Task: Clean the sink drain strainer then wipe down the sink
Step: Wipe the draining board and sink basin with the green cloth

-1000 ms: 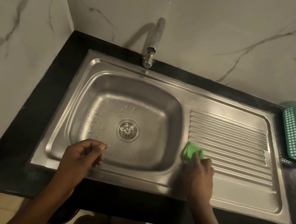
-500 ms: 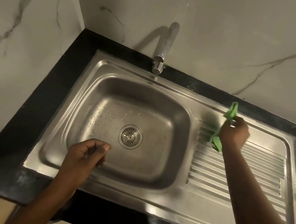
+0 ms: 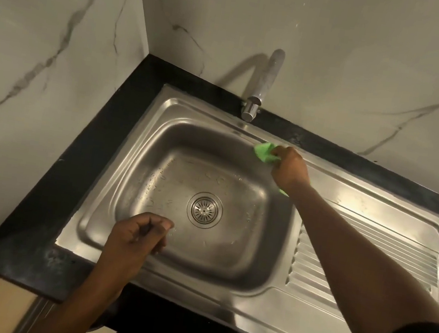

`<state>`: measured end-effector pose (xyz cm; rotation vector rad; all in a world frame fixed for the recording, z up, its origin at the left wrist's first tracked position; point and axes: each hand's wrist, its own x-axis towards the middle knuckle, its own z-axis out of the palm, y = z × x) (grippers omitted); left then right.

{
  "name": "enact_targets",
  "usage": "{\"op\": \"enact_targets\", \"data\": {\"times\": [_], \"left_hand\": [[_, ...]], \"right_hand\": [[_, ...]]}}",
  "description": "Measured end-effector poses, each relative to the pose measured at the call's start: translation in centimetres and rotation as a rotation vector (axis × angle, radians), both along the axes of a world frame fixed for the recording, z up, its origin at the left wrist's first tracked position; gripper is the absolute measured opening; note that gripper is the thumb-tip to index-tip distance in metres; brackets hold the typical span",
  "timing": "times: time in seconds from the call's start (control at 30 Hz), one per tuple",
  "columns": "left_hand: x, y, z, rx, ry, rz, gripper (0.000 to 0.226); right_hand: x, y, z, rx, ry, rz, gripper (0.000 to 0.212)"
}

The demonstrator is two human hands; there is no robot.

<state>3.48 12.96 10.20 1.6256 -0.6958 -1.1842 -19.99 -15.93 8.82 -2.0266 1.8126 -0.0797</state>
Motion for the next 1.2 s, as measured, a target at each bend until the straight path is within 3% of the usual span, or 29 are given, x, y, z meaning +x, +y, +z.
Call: {"op": "enact_targets", "data": {"times": [0.1, 0.5, 0.67, 1.1, 1.2], "left_hand": [[0.2, 0.6, 0.2, -0.021, -0.003, -0.022, 0.022], [1.7, 3.6, 0.6, -0.063, -0.026, -0.173, 0.020], [1.4, 4.2, 1.2, -0.088, -0.005, -0.205, 0.010], [0.4, 5.0, 1.0, -0.102, 0.004, -0.265, 0.021], [0.3, 5.1, 1.0, -0.107, -0.006, -0.280, 0.020]], "right_hand": [[-2.8, 2.5, 0.8, 0.135, 0.210, 0.106, 0.041], [-3.8, 19.9, -0.4, 0.302, 0.448, 0.134, 0.034], [-1.7, 24.8, -0.8, 0.347, 0.346, 0.052, 0.031], [5.1, 27.7, 0.0, 0.406, -0.013, -0.061, 0.039], [5.4, 27.6, 0.0, 0.464, -0.184, -0.059, 0.040]]}}
